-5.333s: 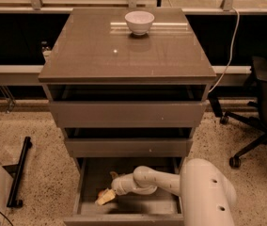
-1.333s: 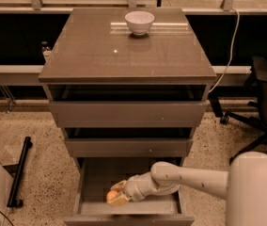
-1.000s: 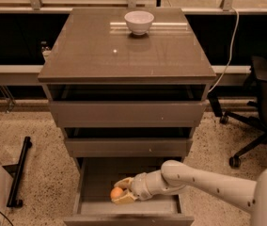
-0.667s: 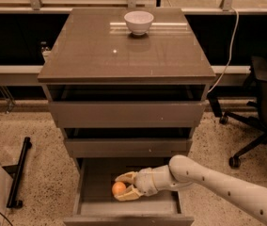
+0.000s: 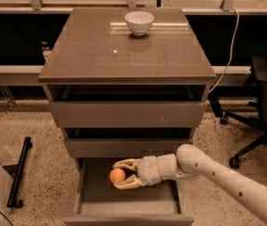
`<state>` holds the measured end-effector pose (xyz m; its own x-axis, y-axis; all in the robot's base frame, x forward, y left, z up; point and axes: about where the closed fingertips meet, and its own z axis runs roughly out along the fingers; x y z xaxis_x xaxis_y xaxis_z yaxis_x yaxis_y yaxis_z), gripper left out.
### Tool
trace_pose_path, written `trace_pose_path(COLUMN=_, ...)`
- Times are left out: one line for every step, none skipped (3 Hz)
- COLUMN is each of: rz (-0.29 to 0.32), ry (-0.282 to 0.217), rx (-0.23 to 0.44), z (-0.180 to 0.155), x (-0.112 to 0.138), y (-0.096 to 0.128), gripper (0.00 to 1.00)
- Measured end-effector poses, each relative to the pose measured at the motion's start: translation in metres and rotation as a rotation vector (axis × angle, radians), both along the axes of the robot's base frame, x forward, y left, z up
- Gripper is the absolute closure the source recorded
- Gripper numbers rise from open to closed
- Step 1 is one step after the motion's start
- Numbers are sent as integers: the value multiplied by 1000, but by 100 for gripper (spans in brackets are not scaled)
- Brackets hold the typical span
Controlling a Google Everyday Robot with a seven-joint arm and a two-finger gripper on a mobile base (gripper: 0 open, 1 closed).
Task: Pick orange from bottom drawer and place on counter
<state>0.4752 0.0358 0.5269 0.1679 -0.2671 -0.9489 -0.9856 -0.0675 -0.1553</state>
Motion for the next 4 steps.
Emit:
trace_pose_path(rz=21, ry=-134, rx=7, z=44, x=4, y=3, gripper=100)
trace_pose_path(rz=33, ry=-241, rx=-9, z=89, x=10, y=6, gripper=100)
trace_pose_path(rz=30, ry=-327, rx=-42, z=130, x=25, y=10, gripper=100)
trace_pose_path(rz=16, ry=-421, rx=-90, z=178, x=48, y=17, gripper=100)
